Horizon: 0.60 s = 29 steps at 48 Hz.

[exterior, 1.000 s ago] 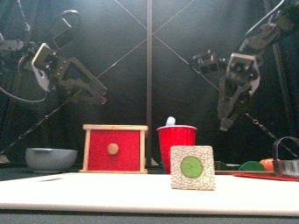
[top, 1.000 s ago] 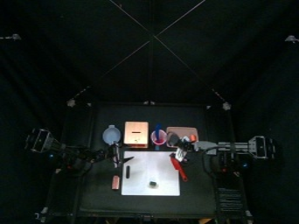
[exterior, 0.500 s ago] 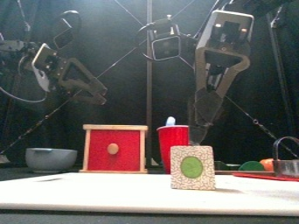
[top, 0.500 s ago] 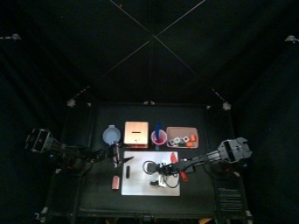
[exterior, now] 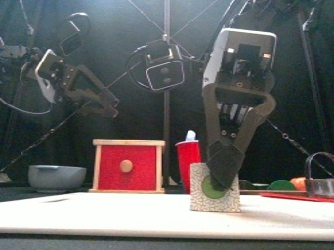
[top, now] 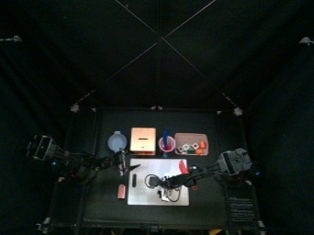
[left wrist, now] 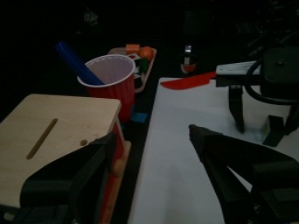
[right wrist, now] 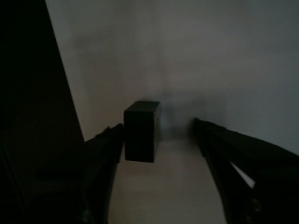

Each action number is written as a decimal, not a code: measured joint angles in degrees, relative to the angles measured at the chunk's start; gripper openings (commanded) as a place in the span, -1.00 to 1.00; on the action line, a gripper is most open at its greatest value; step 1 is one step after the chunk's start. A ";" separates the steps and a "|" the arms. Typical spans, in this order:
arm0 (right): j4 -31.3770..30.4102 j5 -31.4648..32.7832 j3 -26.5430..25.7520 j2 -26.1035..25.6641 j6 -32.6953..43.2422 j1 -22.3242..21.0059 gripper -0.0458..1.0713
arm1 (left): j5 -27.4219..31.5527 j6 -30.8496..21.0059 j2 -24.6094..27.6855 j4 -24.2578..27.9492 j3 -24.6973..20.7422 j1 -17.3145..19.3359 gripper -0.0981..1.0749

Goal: Move cut sushi onto plate

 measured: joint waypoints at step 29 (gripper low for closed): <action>-12.83 9.14 23.64 -28.48 0.18 -28.92 0.05 | -0.09 -0.09 -0.09 0.00 0.18 0.00 0.85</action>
